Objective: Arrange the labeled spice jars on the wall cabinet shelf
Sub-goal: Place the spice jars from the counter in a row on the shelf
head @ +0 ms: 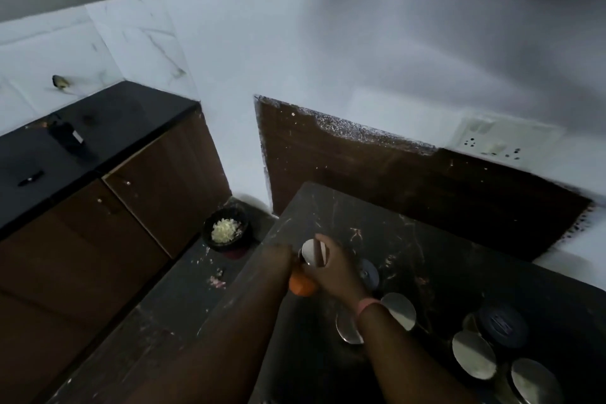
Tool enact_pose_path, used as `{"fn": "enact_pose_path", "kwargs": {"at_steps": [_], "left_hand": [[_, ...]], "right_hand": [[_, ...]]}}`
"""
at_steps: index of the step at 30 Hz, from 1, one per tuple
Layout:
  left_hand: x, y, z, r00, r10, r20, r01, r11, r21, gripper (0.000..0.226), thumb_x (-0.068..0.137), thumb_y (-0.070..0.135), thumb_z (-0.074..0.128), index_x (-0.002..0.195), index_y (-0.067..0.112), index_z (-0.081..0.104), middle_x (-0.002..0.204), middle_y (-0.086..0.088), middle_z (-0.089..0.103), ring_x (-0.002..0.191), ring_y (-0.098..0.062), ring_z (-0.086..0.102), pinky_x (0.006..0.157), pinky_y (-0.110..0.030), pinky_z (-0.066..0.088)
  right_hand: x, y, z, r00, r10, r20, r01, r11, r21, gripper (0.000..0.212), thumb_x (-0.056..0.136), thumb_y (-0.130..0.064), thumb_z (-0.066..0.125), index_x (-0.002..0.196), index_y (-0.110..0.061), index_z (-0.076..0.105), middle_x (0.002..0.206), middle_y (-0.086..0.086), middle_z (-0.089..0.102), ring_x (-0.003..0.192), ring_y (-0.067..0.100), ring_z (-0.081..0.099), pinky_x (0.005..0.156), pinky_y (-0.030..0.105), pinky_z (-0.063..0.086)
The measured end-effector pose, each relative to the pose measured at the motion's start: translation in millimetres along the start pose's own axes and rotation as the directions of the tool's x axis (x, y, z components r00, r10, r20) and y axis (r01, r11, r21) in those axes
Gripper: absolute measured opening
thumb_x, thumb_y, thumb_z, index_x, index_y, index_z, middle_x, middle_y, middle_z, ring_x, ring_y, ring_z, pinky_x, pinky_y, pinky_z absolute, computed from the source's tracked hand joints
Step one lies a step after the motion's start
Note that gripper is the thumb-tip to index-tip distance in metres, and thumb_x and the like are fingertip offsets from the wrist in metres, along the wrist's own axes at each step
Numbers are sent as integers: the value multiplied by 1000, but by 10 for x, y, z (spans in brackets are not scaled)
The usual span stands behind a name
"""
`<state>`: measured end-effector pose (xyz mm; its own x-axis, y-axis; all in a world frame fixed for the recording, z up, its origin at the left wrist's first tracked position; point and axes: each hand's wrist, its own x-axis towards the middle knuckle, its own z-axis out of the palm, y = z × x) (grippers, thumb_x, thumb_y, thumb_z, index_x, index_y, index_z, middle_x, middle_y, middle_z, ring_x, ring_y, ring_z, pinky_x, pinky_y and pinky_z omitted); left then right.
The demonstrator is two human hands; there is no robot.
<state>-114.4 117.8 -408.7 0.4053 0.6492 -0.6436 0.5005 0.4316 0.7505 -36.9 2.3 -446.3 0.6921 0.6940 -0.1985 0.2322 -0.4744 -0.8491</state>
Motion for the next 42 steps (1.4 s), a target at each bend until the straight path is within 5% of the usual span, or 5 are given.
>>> {"fn": "enact_pose_path", "kwargs": {"at_steps": [5, 11, 18, 29, 42], "left_hand": [[22, 714, -96, 949, -141, 281, 188, 971, -147, 36, 94, 48, 56, 107, 14, 61, 117, -13, 65, 98, -28, 64, 77, -36, 52], [-134, 1258, -136, 614, 103, 783, 349, 854, -386, 65, 90, 43, 72, 143, 12, 51, 147, -31, 50, 129, -46, 56, 104, -60, 49], [-641, 1839, 265, 609, 558, 563, -18, 720, -694, 59, 93, 19, 64, 145, -3, 46, 130, -26, 61, 113, -35, 62, 98, -45, 51], [-1118, 2449, 369, 429, 805, 411, -669, 588, -454, 35, 105, 30, 47, 137, 24, 60, 129, -3, 71, 119, -26, 68, 109, -53, 49], [-1511, 2821, 427, 319, 905, 280, -808, 415, -418, 30, 105, 30, 47, 130, 40, 61, 131, 10, 70, 123, -13, 65, 110, -44, 51]], "right_hand": [[217, -701, -644, 981, -158, -115, 179, 963, 201, 75, 77, -27, 81, 144, -39, 50, 145, -17, 53, 132, 3, 51, 100, 20, 47], [186, -1213, -1351, 917, -323, -234, 394, 821, 413, 77, 77, -15, 70, 149, -34, 49, 149, -12, 56, 138, 8, 54, 102, 32, 53], [196, -1504, -1387, 859, -213, -465, 477, 661, 579, 70, 88, -17, 75, 150, -31, 44, 135, -10, 67, 124, 7, 65, 87, 17, 57], [128, -2004, -1943, 779, -290, -557, 568, 702, 429, 42, 99, -22, 64, 138, -35, 58, 129, -13, 70, 117, 9, 68, 90, 28, 60], [34, -2413, -2381, 738, -347, -579, 595, 740, 314, 50, 103, -22, 58, 151, -27, 47, 144, 3, 57, 131, 22, 57, 113, 50, 47]]}}
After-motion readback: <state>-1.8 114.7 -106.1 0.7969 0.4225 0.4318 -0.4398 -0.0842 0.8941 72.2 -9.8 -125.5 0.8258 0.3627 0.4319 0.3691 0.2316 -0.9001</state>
